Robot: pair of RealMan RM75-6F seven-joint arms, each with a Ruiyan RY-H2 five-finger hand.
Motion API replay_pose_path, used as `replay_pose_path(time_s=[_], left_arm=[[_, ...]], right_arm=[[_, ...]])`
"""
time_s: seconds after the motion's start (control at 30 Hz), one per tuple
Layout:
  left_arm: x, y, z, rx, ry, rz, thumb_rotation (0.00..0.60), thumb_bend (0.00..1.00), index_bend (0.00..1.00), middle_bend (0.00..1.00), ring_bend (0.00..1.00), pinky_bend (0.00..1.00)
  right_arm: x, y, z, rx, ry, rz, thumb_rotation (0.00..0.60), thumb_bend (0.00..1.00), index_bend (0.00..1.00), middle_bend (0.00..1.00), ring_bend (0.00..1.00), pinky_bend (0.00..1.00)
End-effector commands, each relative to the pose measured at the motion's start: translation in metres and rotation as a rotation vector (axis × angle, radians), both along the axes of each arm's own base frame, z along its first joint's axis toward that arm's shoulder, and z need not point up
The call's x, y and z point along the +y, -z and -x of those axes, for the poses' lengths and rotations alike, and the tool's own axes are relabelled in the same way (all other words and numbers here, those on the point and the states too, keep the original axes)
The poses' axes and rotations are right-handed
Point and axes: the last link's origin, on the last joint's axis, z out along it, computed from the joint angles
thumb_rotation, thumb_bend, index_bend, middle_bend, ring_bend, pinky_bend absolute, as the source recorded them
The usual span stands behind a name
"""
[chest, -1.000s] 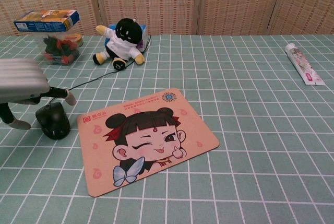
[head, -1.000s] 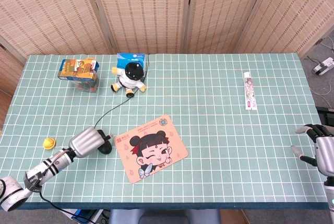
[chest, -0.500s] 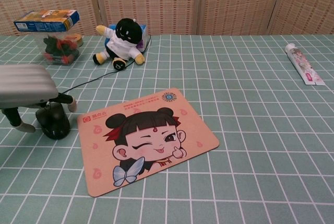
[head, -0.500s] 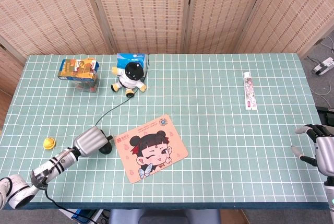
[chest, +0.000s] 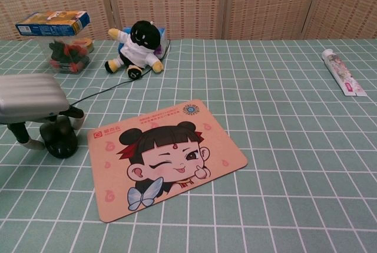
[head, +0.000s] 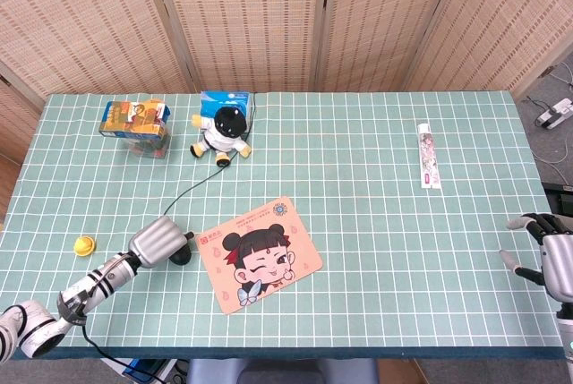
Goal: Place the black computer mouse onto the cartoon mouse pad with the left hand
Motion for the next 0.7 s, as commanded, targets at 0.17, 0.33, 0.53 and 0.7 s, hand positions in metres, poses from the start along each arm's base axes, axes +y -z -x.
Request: replay_pose_path(time_s=[0.17, 0.33, 0.53, 0.7], left_arm=[[-0.001, 0.001, -0.003, -0.016, 0.021, -0.011, 0.600, 0.14, 0.55, 1.00, 1.00, 1.00], [-0.004, -0.002, -0.016, -0.057, 0.085, -0.032, 0.600, 0.14, 0.57, 1.00, 1.00, 1.00], [-0.013, -0.001, -0.038, -0.092, 0.165, -0.023, 0.600, 0.14, 0.58, 1.00, 1.00, 1.00], [-0.014, 0.007, -0.057, -0.093, 0.190, -0.012, 0.600, 0.14, 0.58, 1.00, 1.00, 1.00]], right_arm=[[0.001, -0.001, 0.000, -0.002, 0.000, 0.002, 0.600, 0.14, 0.41, 0.40, 0.31, 0.58], [0.002, -0.002, 0.000, -0.005, -0.002, 0.008, 0.600, 0.15, 0.41, 0.40, 0.31, 0.58], [0.003, -0.004, 0.000, -0.009, -0.007, 0.014, 0.600, 0.15, 0.41, 0.40, 0.31, 0.58], [0.005, -0.005, -0.001, -0.012, -0.014, 0.014, 0.600, 0.14, 0.41, 0.40, 0.31, 0.58]])
